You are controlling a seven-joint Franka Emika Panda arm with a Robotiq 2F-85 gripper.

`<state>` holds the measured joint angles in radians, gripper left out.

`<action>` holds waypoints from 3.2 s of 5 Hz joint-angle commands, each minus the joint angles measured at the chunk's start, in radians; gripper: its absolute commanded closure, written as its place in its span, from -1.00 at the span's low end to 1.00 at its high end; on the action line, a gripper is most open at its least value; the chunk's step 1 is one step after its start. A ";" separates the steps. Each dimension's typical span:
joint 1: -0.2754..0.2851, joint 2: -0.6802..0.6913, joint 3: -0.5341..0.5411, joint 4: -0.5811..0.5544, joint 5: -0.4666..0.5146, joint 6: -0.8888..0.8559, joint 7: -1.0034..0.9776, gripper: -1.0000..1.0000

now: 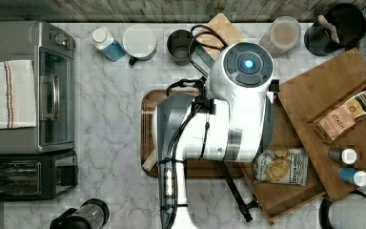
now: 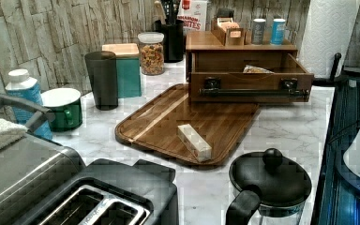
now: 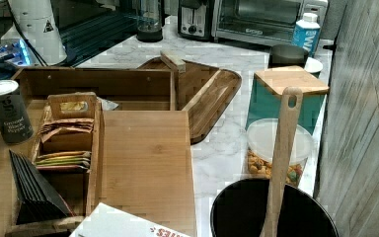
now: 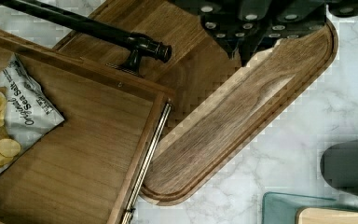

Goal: Close the drawer.

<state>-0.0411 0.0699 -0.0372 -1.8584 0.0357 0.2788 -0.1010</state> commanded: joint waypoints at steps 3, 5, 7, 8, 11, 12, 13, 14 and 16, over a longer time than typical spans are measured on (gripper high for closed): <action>-0.001 0.000 0.001 -0.009 0.002 0.000 0.000 1.00; 0.066 -0.050 0.058 -0.226 0.018 0.244 -0.088 1.00; 0.192 -0.132 0.216 -0.773 -0.023 0.815 0.033 1.00; 0.144 -0.129 0.286 -0.878 -0.118 0.932 -0.048 1.00; 0.066 -0.167 0.399 -1.043 0.253 1.085 -0.514 1.00; 0.020 -0.220 0.432 -1.018 0.267 1.005 -0.516 1.00; 0.001 -0.212 0.420 -0.973 0.263 0.973 -0.481 1.00; 0.006 -0.211 0.414 -0.973 0.261 0.973 -0.479 1.00; 0.000 -0.212 0.420 -0.972 0.263 0.973 -0.481 1.00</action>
<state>-0.0222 -0.1232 0.3828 -2.7910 0.3083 1.2627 -0.6260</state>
